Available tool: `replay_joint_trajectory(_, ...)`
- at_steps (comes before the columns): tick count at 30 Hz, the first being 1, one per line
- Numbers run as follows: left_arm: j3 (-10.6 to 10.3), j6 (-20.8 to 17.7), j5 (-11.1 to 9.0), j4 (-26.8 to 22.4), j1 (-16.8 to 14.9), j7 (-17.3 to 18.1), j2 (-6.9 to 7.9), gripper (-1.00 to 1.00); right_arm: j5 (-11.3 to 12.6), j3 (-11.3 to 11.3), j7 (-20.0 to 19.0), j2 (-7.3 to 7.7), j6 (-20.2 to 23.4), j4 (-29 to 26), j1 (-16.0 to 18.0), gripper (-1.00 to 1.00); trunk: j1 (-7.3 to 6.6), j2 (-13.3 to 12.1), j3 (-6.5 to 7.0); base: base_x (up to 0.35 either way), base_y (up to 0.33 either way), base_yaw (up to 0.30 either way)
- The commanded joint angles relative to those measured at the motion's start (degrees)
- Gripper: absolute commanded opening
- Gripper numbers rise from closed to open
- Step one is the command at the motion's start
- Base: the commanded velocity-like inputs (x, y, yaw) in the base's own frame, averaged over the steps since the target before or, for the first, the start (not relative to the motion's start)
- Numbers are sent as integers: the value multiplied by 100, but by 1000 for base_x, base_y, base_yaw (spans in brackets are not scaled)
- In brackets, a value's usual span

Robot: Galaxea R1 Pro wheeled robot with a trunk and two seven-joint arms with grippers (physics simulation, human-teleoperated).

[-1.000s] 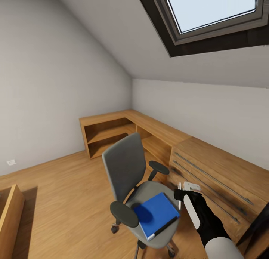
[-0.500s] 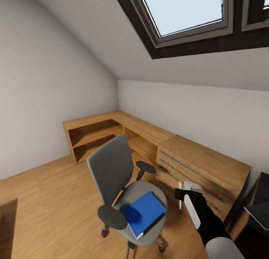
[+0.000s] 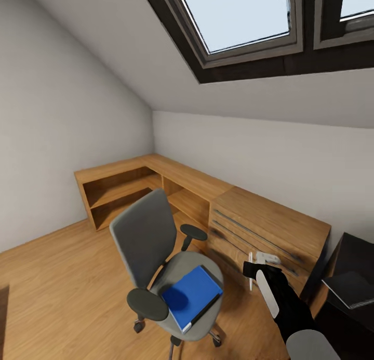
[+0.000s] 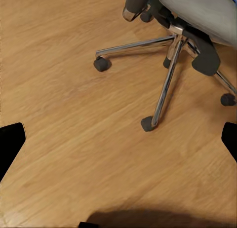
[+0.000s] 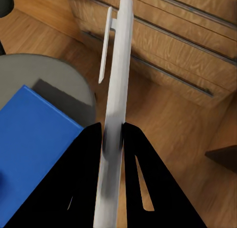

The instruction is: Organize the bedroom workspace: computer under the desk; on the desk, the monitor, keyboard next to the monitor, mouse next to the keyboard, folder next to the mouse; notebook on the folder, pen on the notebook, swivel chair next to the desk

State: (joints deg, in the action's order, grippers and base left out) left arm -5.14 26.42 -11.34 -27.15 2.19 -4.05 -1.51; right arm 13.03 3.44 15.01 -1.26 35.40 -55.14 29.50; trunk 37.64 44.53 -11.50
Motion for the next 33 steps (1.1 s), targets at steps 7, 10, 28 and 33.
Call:
replay_joint_trajectory(7, -22, 28, -60, 107, 1, -85, 27, 100, 77, 8, 37, -6, 11, -6, 3, -100, -153, -276, 115, 0, 0, -94)
replay_joint_trajectory(10, -9, 20, -71, 111, 1, -101, 30, 100, 77, 8, 37, -1, 10, -11, 3, -100, -219, -397, 169, 0, 0, -149)
replay_joint_trajectory(28, 4, 38, -401, 113, 1, -96, 36, 100, 77, 15, 37, 26, 18, -21, 3, -100, -373, -677, 295, 0, 0, -200)
replay_joint_trajectory(33, 4, 43, -427, 113, 1, -96, 36, 100, 77, 17, 37, 29, 19, -23, 3, -100, -373, -677, 295, 0, 0, -29)
